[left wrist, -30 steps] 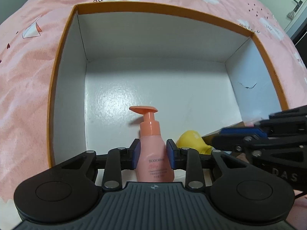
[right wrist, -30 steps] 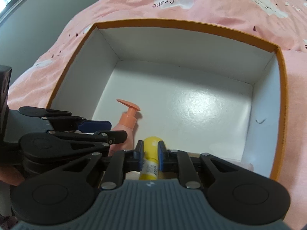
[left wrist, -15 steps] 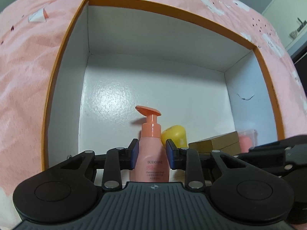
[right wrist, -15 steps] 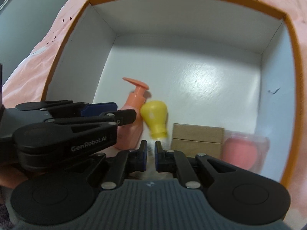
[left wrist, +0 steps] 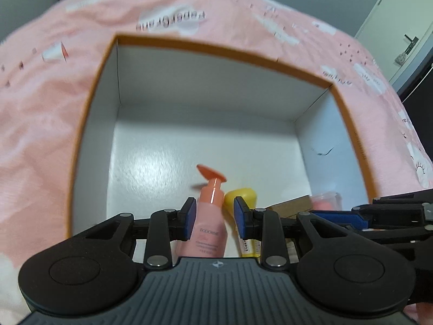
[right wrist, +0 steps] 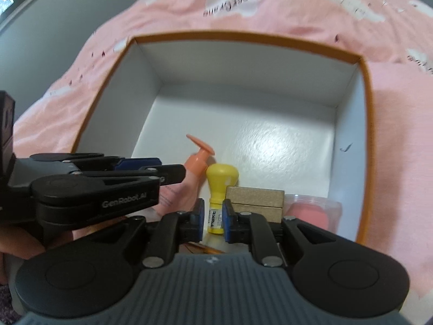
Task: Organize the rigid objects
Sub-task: 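Open both tools to release the tube and pump bottle, then withdraw, then grasp the green spray bottle with the right tool while the left tool grasps the gold compact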
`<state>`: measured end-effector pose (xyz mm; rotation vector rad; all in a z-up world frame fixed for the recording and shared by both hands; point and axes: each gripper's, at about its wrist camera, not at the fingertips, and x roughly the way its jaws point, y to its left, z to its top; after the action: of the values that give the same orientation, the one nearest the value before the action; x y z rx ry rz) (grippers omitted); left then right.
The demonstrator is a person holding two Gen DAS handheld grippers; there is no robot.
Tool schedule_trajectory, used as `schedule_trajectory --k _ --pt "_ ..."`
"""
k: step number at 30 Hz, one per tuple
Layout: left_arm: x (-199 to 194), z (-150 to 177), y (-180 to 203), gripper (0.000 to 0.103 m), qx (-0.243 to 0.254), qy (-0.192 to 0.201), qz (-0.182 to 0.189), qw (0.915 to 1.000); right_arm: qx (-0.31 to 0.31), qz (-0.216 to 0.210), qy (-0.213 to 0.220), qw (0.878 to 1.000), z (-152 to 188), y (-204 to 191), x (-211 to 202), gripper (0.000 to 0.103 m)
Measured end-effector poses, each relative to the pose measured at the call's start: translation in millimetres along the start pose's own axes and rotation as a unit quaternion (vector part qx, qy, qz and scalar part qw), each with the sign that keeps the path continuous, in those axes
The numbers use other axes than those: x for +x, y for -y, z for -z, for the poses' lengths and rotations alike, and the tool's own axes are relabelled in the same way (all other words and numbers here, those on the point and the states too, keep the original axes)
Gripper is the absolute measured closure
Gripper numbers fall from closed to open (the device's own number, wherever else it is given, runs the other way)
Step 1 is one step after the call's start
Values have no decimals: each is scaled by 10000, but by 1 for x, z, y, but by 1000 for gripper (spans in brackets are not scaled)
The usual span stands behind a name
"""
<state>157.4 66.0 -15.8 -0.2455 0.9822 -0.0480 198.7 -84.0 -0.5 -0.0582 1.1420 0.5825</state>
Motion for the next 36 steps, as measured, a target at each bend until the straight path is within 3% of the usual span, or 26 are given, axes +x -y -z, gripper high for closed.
schedule_trajectory --k 6,16,25,33,36 --pt "-41 17 17 70 384 600 -277 9971 28 162 538 9984 18 -2 -28 77" --pt "-80 50 16 70 450 536 42 9975 233 -190 866 9958 51 -15 -52 72" --pt "-72 88 -18 69 57 -177 -75 9998 63 -338 186 9992 76 -34 -26 68" --pt "-77 104 -35 41 -10 -398 -247 9989 141 -547 -313 9979 87 -41 -1 62" --pt "-76 108 -37 36 7 -470 -254 9986 191 -670 -513 9963 89 -43 9 62"
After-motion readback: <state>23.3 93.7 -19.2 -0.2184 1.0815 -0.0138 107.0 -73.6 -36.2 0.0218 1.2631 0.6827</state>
